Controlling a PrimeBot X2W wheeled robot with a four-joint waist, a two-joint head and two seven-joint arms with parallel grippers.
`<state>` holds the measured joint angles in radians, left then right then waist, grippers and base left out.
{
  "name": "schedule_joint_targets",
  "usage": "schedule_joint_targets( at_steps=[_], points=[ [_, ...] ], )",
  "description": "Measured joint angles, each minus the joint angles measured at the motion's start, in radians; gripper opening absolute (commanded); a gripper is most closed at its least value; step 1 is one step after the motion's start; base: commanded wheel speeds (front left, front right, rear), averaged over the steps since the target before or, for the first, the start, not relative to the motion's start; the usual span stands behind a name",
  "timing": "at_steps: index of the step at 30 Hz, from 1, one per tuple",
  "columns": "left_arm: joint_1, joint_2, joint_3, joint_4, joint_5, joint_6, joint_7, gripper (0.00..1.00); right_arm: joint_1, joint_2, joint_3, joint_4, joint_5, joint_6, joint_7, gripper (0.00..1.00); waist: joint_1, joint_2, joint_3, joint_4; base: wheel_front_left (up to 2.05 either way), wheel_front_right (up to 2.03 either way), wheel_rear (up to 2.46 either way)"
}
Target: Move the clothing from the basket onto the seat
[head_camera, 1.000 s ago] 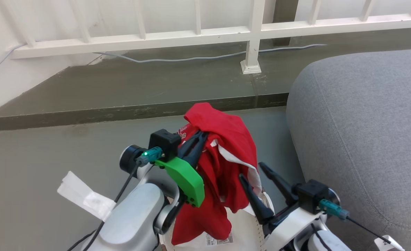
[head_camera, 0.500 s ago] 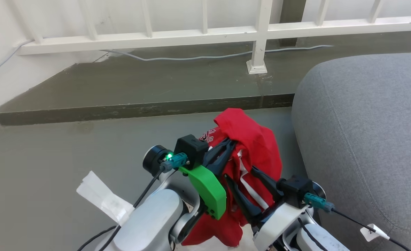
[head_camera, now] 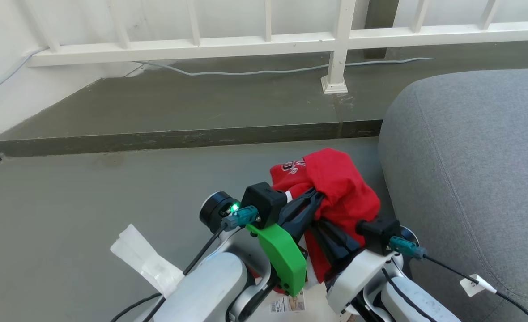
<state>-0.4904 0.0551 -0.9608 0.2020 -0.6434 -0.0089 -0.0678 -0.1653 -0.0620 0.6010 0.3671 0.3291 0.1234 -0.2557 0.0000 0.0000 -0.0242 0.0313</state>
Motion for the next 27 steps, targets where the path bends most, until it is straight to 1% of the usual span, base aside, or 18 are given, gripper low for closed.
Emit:
schedule_joint_targets(
  at_steps=[4,12,13,14,15,20,22,27],
  points=[
    [0.001,0.000,-0.001,-0.017,0.000,0.002,0.006,0.00,-0.016,0.000,0.003,0.006,0.018,0.000,0.000,0.00,0.0000,0.0000,0.002,0.000,0.00,0.00,0.00],
    [0.001,0.000,-0.001,-0.032,0.000,0.023,0.016,0.00,-0.036,0.000,0.011,0.015,0.038,0.000,0.000,0.00,0.0000,0.0000,0.004,-0.002,0.00,0.00,0.00],
    [0.001,0.001,-0.001,-0.035,0.000,0.026,0.016,0.18,-0.037,0.000,0.011,0.014,0.042,0.000,0.000,0.00,0.0000,0.0000,0.004,-0.002,0.00,0.00,0.00],
    [0.001,0.001,-0.001,-0.038,0.001,0.029,0.016,0.49,-0.037,0.000,0.011,0.014,0.043,0.000,0.000,0.00,0.0000,0.0000,0.004,-0.002,0.00,0.00,0.00],
    [0.001,0.002,-0.001,-0.040,0.001,0.032,0.018,1.00,-0.038,0.000,0.011,0.014,0.044,0.000,0.000,0.00,0.0000,0.0000,0.004,-0.002,0.00,0.00,0.00],
    [0.001,0.008,0.007,-0.059,0.014,0.041,0.023,1.00,-0.045,0.000,0.008,0.019,0.050,0.000,0.001,0.00,0.0000,0.0000,0.005,-0.004,0.00,0.00,0.00],
    [0.001,0.024,0.016,-0.066,0.036,0.046,0.021,1.00,-0.051,0.000,0.002,0.023,0.050,0.000,0.001,0.00,0.0000,0.0000,0.005,-0.005,0.00,0.00,0.00],
    [0.001,0.047,0.020,-0.085,0.045,0.054,0.013,1.00,-0.053,0.000,-0.020,0.028,0.050,0.000,0.001,0.00,0.0000,0.0000,0.004,-0.010,0.00,0.00,0.00]
  ],
)
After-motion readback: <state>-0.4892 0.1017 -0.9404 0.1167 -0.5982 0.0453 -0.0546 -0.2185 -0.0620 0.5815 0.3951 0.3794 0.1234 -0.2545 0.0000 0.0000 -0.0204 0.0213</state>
